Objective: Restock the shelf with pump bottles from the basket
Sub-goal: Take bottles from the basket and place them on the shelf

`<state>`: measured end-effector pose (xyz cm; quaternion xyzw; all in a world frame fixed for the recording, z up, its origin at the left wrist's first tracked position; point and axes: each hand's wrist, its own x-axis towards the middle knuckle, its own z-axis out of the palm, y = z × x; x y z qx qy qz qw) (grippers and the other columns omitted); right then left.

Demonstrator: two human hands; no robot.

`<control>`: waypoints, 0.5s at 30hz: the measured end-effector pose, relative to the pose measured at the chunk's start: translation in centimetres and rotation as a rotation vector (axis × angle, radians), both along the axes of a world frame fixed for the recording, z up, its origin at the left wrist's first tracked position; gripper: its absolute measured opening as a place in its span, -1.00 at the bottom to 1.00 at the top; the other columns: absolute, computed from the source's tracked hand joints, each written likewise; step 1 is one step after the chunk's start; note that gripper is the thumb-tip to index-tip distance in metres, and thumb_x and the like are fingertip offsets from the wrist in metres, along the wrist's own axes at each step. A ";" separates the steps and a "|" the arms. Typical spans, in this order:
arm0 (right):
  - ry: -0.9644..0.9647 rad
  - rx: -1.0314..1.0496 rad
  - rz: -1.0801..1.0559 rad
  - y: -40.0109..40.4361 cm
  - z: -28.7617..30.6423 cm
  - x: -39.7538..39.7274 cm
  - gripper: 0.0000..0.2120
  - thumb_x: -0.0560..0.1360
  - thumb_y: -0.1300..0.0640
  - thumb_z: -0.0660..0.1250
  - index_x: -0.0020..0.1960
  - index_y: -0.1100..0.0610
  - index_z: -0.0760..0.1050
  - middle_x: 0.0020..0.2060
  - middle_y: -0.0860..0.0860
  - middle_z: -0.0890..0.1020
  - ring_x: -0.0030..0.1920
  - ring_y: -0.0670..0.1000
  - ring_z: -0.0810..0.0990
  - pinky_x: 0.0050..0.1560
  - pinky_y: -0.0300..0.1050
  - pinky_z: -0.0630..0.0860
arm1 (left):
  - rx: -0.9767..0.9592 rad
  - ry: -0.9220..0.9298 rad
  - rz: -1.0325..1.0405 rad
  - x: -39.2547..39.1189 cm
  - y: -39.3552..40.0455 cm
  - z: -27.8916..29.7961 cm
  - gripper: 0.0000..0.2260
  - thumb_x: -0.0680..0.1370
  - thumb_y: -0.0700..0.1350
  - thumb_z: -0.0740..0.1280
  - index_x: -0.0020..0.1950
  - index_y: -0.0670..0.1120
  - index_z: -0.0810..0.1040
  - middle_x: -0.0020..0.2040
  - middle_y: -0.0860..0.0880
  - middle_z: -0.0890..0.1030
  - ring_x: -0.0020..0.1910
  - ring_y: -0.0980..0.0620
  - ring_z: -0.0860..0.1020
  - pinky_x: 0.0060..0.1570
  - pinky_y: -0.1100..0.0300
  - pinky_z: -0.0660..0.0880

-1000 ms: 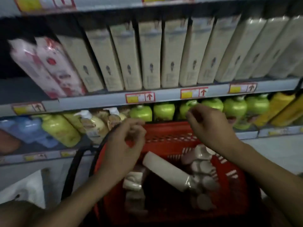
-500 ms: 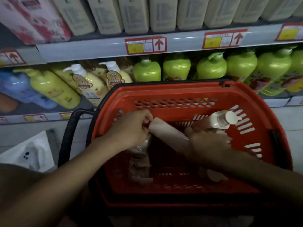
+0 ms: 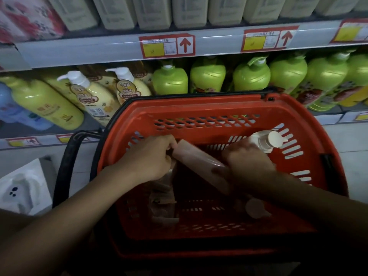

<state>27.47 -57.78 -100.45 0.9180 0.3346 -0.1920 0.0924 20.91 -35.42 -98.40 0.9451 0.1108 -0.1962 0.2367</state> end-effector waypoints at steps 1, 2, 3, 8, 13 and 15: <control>-0.095 0.018 0.028 -0.2 0.8 1.1 -0.48 0.52 -0.28 0.22 0.30 0.06 0.45 0.26 0.10 0.52 0.29 0.15 0.44 0.26 0.08 0.37 | -0.002 -0.013 -0.008 0.0 -0.2 -0.1 -0.68 0.51 -0.21 0.27 0.19 0.13 0.52 0.18 0.06 0.61 0.14 -0.02 0.58 0.14 0.03 0.53; -0.206 0.008 0.065 -0.5 1.6 2.2 -0.49 0.49 -0.24 0.29 0.29 0.07 0.46 0.25 0.11 0.51 0.28 0.16 0.44 0.23 0.09 0.37 | -0.009 -0.037 -0.020 0.0 -0.4 -0.1 -0.68 0.51 -0.22 0.28 0.18 0.12 0.52 0.17 0.06 0.61 0.13 -0.02 0.59 0.13 0.03 0.54; -0.276 -0.039 0.073 -1.2 2.3 3.3 -0.46 0.44 -0.21 0.35 0.30 0.07 0.45 0.26 0.10 0.50 0.27 0.16 0.44 0.22 0.09 0.37 | -0.022 -0.060 -0.032 0.1 -0.7 -0.3 -0.68 0.51 -0.22 0.28 0.18 0.11 0.52 0.15 0.07 0.62 0.12 -0.01 0.59 0.12 0.02 0.54; -0.117 -0.279 -0.095 -4.0 1.9 5.3 -0.46 0.45 -0.03 0.34 0.41 0.04 0.37 0.36 0.05 0.47 0.37 0.10 0.43 0.37 0.02 0.33 | -0.126 -0.137 -0.109 0.8 -2.2 -1.2 -0.65 0.53 -0.16 0.34 0.28 0.13 0.47 0.23 0.12 0.57 0.19 0.08 0.55 0.16 0.05 0.53; -0.102 -0.030 -0.182 -4.8 2.2 6.3 -0.71 0.46 0.08 0.37 0.17 0.08 0.55 0.11 0.11 0.65 0.12 0.14 0.62 0.10 -0.04 0.50 | -0.163 -0.179 -0.184 1.5 -3.9 -1.6 -0.62 0.56 -0.16 0.33 0.35 0.09 0.44 0.31 0.11 0.52 0.26 0.11 0.51 0.21 0.08 0.51; -0.061 0.044 -0.217 -5.1 2.7 7.0 -0.74 0.50 0.09 0.32 0.17 0.10 0.54 0.05 0.16 0.67 0.04 0.20 0.65 -0.02 -0.03 0.56 | -0.165 -0.182 -0.211 1.6 -4.4 -1.7 -0.61 0.55 -0.14 0.33 0.36 0.11 0.42 0.32 0.13 0.51 0.26 0.11 0.51 0.21 0.08 0.52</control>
